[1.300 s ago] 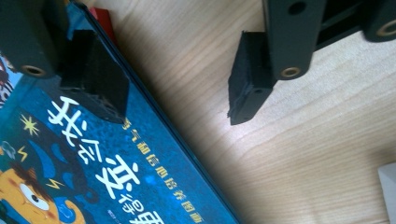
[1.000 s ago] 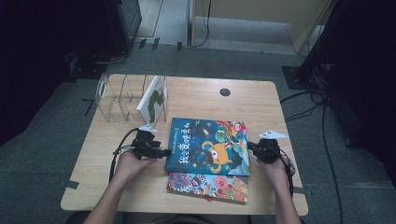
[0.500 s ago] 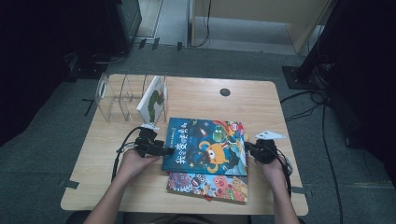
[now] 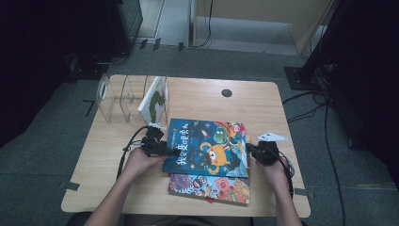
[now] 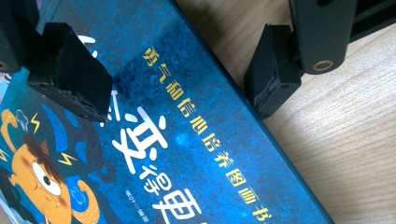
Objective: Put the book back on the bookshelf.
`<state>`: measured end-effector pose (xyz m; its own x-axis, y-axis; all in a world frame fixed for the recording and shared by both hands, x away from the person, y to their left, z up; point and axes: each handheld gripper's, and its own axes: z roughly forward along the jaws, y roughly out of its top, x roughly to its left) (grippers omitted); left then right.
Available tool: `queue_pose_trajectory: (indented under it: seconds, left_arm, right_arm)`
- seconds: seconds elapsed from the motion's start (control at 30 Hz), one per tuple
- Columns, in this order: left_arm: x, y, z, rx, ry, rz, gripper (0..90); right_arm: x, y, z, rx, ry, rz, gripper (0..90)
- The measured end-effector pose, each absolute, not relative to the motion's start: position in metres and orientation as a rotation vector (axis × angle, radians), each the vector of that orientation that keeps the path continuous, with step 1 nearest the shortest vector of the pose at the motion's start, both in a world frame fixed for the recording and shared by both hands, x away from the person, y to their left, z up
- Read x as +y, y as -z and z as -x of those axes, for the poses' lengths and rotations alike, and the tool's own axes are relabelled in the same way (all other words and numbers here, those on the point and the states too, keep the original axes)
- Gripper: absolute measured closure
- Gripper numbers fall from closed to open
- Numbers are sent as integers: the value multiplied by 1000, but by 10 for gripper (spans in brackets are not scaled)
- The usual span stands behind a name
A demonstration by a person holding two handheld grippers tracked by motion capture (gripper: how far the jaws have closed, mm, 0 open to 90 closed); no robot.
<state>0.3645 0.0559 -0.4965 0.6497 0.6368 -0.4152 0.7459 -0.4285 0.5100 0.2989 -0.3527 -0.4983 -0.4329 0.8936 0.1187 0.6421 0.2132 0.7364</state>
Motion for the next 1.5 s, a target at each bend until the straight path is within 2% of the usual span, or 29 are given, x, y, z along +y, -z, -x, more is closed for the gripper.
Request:
queue_pose_trajectory:
  seconds: [0.17,0.47,0.83,1.0,1.23,1.5]
  left_arm:
    - [52,488,-364,1103,208,-2247,252]
    - [57,462,-356,1103,155,-2260,274]
    - [75,417,-349,1133,166,-2237,363]
    - [76,396,-348,1113,318,-2170,429]
    - [80,363,-352,1109,288,-2166,532]
    - [88,334,-357,1142,255,-2233,592]
  right_arm:
    - [-354,499,-300,2165,-1075,-1440,900]
    - [-350,499,-295,2212,-1099,-1415,900]
    - [-336,499,-291,2285,-1141,-1352,900]
    - [-329,500,-291,2322,-1185,-1323,900]
    - [-293,499,-286,2404,-1182,-1186,900]
    - [-261,499,-284,2456,-1205,-1121,900]
